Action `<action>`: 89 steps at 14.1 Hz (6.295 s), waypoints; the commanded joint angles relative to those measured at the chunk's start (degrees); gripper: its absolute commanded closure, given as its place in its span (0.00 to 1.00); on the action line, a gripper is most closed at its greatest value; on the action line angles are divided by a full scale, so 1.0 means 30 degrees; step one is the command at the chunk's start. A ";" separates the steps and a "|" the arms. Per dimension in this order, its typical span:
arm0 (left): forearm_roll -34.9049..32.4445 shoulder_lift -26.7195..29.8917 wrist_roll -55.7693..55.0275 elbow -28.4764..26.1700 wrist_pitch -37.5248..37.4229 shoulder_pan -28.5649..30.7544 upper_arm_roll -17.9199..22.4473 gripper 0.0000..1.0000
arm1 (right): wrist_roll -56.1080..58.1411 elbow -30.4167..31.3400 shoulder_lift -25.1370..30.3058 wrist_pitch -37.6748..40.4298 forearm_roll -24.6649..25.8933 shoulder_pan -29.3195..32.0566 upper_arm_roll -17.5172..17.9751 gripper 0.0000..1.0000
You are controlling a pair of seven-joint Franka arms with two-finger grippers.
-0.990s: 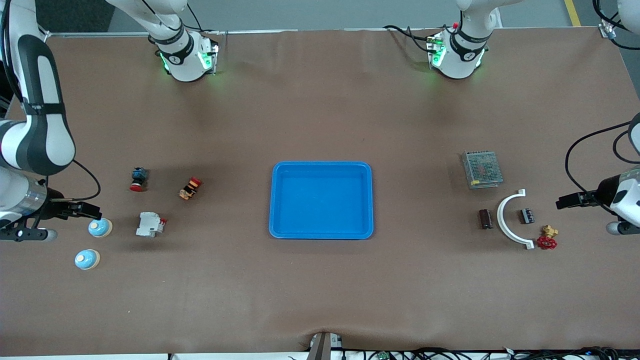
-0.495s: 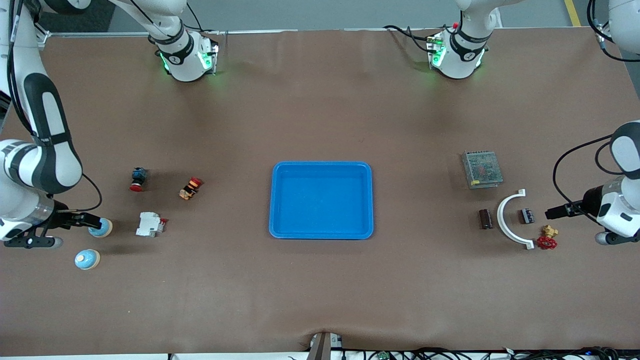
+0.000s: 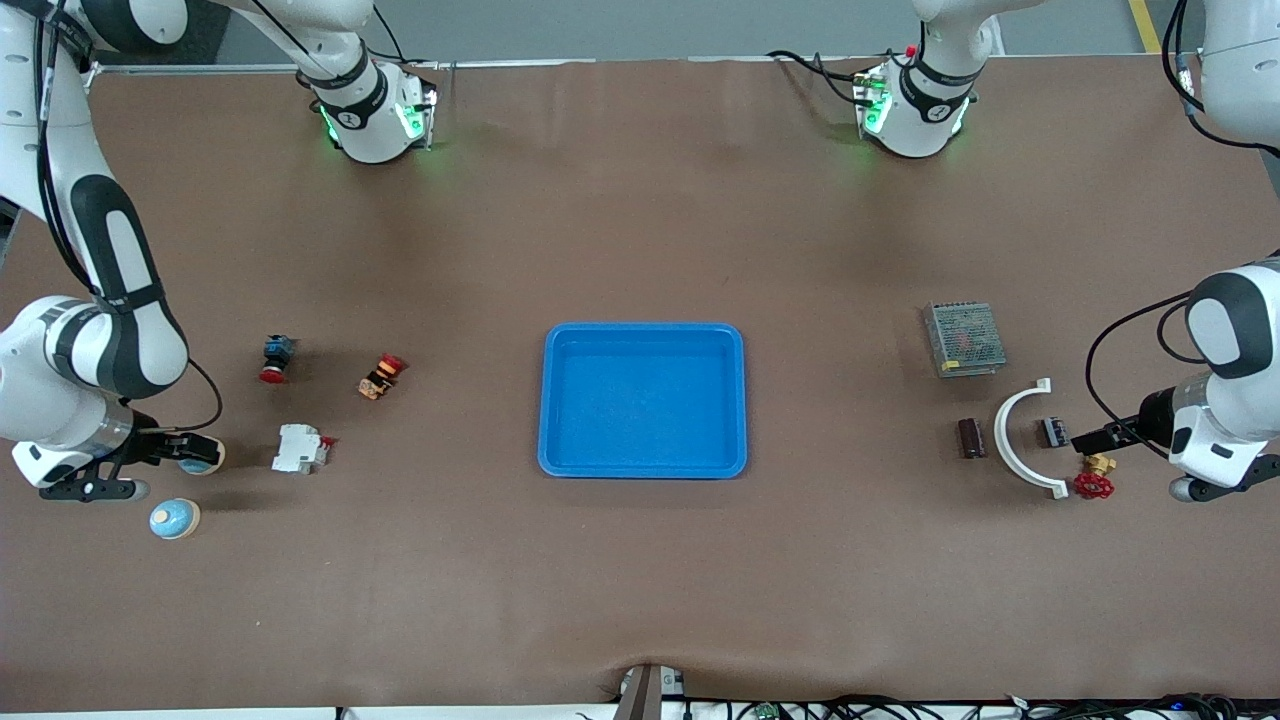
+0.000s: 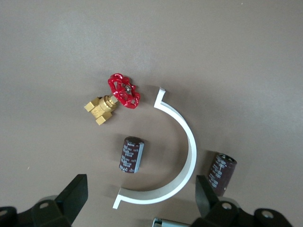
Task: Place electrolytic capacitor and blue bell in tray
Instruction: 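Reach the right gripper to a blue bell while the left gripper reaches a capacitor, then grasp the blue bell with the right gripper while the left gripper grasps the capacitor, then carry the bell and the capacitor with both grippers over the blue tray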
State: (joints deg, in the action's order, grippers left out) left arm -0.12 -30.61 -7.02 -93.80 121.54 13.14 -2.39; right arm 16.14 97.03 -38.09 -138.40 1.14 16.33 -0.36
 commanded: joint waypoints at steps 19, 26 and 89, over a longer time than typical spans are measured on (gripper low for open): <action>-0.0370 -0.1396 -0.0386 -0.3041 0.4253 0.0218 0.0063 0.00 | 0.0185 -0.0176 -0.1688 -0.1241 0.0703 0.0826 0.0267 0.11; -0.0719 -0.1925 -0.0210 -0.3070 0.4546 0.0599 0.0092 0.00 | 0.0534 -0.0381 -0.1279 -0.0655 0.0673 0.0622 0.0296 1.00; -0.0546 -0.1836 -2.5430 0.1530 -0.1640 -1.5716 -0.0201 0.83 | -3.0400 0.1113 -0.0721 -0.1299 -0.2256 -1.8539 0.0735 1.00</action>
State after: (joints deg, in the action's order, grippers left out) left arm -1.35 -35.97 -80.95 -88.65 114.48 -32.66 -3.30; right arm -73.95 98.66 -40.67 -141.17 -4.63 -37.77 2.55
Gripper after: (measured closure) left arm 0.661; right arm 0.304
